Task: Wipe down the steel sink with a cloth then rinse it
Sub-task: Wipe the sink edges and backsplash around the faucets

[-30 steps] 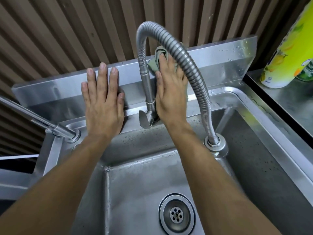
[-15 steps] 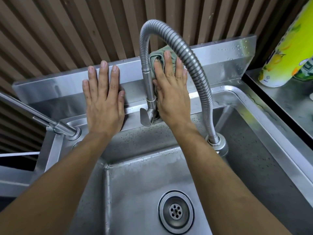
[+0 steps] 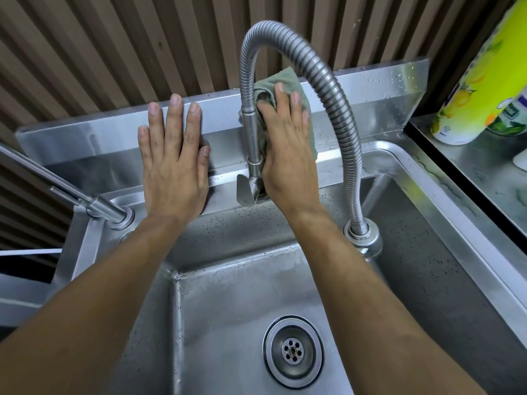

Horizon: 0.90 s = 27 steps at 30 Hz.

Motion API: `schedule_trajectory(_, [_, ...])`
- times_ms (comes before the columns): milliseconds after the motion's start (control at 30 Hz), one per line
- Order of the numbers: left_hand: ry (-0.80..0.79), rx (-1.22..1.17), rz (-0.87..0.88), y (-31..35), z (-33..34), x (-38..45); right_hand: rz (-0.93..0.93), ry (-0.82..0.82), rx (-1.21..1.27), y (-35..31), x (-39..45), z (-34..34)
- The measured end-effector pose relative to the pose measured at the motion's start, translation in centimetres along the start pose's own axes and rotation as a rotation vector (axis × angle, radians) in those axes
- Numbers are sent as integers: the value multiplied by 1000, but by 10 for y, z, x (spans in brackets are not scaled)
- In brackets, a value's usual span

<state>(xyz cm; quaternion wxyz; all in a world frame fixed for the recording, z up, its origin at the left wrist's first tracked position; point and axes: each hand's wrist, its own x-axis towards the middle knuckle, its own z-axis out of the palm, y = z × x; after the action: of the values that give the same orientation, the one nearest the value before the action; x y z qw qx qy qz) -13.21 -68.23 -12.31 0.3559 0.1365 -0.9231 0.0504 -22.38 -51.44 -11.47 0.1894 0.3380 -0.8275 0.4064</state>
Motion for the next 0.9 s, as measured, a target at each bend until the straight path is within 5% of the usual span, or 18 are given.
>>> schedule_trajectory(233, [-8,8,2,0,0,-1,-41,28,-143,5,-7,2])
schedule_trajectory(667, [-13,30,11,-1,-1,-2,53,13,63,-24,-42,-27])
schedule_trajectory(800, [-52,33,16,0,-4,-1,-36,-104,82,-38,-84,-60])
schedule_trajectory(900, [-70,38,18,0,-5,-2,-272,-130,117,-30,-116,-104])
